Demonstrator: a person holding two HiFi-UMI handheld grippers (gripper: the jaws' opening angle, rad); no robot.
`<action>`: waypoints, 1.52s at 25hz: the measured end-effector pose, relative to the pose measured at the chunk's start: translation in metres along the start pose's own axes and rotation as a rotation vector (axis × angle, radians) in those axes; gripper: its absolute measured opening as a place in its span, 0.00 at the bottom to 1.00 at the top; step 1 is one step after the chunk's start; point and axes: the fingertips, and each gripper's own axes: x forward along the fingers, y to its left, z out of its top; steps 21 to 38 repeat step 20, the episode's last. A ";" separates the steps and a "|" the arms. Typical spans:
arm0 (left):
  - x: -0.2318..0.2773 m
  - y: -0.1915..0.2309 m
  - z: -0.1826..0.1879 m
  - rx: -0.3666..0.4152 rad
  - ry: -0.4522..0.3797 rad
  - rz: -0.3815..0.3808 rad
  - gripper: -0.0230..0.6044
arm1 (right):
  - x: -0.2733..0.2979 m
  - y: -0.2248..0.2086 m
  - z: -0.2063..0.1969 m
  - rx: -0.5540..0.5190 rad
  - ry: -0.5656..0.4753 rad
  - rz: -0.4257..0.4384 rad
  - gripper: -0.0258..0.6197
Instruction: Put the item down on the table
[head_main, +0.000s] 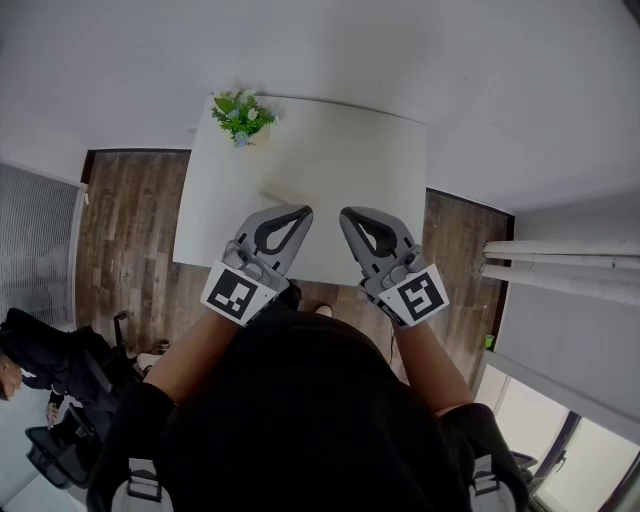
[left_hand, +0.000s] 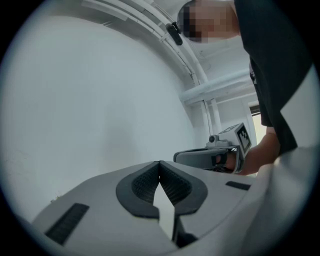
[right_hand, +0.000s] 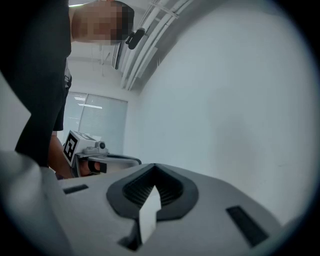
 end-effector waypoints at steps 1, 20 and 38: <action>0.000 0.000 0.000 -0.001 0.001 0.000 0.03 | 0.000 0.000 0.000 0.000 0.003 -0.002 0.04; 0.003 0.000 0.002 -0.010 0.000 -0.001 0.03 | 0.000 0.001 -0.005 -0.010 0.026 0.021 0.04; 0.003 0.000 0.002 -0.010 0.000 -0.001 0.03 | 0.000 0.001 -0.005 -0.010 0.026 0.021 0.04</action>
